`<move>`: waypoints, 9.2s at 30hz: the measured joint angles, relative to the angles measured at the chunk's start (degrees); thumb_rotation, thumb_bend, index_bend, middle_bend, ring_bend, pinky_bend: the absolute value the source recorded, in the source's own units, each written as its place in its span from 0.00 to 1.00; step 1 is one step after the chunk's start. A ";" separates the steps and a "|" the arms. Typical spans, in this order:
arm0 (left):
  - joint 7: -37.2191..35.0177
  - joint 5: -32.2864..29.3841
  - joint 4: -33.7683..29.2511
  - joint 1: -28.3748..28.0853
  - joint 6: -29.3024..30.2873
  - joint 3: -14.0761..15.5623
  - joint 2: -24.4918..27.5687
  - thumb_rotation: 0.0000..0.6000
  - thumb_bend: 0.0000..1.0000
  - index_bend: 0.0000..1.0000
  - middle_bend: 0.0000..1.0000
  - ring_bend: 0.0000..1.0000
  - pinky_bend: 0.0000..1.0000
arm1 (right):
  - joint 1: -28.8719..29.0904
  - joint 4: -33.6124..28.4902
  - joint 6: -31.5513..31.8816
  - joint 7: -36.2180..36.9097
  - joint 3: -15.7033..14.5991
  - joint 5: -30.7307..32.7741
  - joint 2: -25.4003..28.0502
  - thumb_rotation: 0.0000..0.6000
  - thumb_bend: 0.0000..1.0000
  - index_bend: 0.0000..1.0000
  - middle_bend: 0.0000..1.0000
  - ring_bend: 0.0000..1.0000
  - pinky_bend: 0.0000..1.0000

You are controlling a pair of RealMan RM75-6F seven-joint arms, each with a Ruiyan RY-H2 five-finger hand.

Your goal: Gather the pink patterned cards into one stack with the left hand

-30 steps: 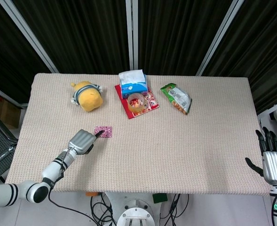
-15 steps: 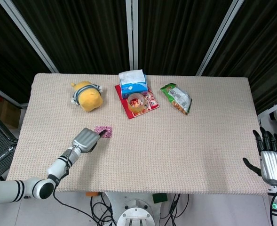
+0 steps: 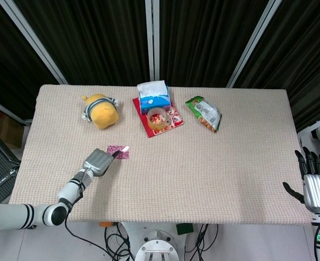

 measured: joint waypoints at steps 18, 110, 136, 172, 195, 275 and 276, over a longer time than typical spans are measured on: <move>-0.05 -1.58 -5.92 2.11 4.15 5.34 7.16 1.00 0.66 0.11 0.85 0.84 0.73 | 0.53 -0.26 -1.27 -1.10 -0.14 0.67 -0.69 0.92 0.49 0.00 0.00 0.00 0.00; 3.45 7.06 -21.20 0.78 14.05 8.27 6.83 1.00 0.35 0.15 0.85 0.85 0.75 | 0.93 -1.82 -1.99 -1.66 -0.21 1.56 0.24 0.92 0.49 0.00 0.00 0.00 0.00; -4.50 22.78 -7.23 10.11 15.73 3.43 0.37 0.54 0.02 0.06 0.00 0.00 0.11 | 0.77 1.02 -2.91 1.30 -0.07 2.91 -0.06 0.92 0.49 0.00 0.00 0.00 0.00; -1.38 19.81 -3.42 12.22 11.73 1.36 -3.07 0.95 0.21 0.24 0.00 0.00 0.10 | 0.84 0.85 -3.27 1.77 0.43 4.00 0.13 0.91 0.49 0.00 0.00 0.00 0.00; -3.60 20.74 -2.46 13.23 11.67 0.21 -4.19 1.00 0.21 0.34 0.00 0.00 0.10 | 0.87 1.94 -3.91 2.77 0.33 4.48 -0.11 0.92 0.49 0.00 0.00 0.00 0.00; -37.65 33.52 21.88 15.77 1.29 -3.44 2.09 1.00 0.21 0.25 0.00 0.00 0.10 | 1.01 -1.88 -2.91 -1.24 0.77 5.27 0.75 0.92 0.49 0.00 0.00 0.00 0.00; -37.64 33.59 21.85 15.81 1.41 -3.45 2.12 1.00 0.21 0.24 0.00 0.00 0.10 | 1.02 -1.95 -2.86 -1.28 0.79 5.22 0.80 0.92 0.49 0.00 0.00 0.00 0.00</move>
